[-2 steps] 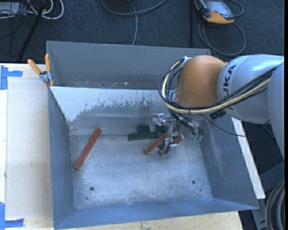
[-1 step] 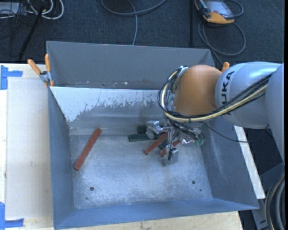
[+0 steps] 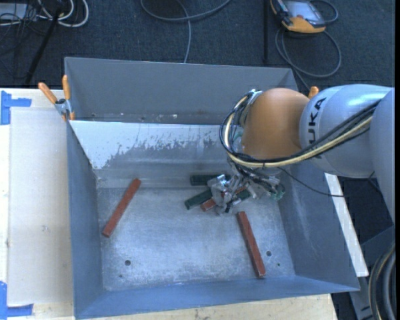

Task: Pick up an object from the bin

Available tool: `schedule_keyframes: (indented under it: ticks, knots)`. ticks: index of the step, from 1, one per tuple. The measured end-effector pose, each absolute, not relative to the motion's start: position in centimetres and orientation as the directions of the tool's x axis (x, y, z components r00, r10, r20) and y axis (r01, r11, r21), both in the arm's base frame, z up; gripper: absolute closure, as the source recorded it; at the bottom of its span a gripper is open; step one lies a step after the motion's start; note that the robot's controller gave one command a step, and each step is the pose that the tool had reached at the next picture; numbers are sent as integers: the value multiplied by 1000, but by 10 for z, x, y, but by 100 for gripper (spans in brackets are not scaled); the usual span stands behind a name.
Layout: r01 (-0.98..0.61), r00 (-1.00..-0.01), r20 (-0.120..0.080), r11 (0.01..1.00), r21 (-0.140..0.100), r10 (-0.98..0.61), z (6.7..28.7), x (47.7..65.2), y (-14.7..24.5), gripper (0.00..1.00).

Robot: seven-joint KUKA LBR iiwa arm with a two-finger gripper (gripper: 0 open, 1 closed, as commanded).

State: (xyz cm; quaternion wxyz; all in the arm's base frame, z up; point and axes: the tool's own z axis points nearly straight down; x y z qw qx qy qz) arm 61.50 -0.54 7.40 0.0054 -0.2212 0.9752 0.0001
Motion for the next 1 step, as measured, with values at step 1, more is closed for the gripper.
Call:
schedule_keyframes:
  ticks: [1]
  knots:
    - [-432,-902,6,902,3,-432,69,610,-7,0]
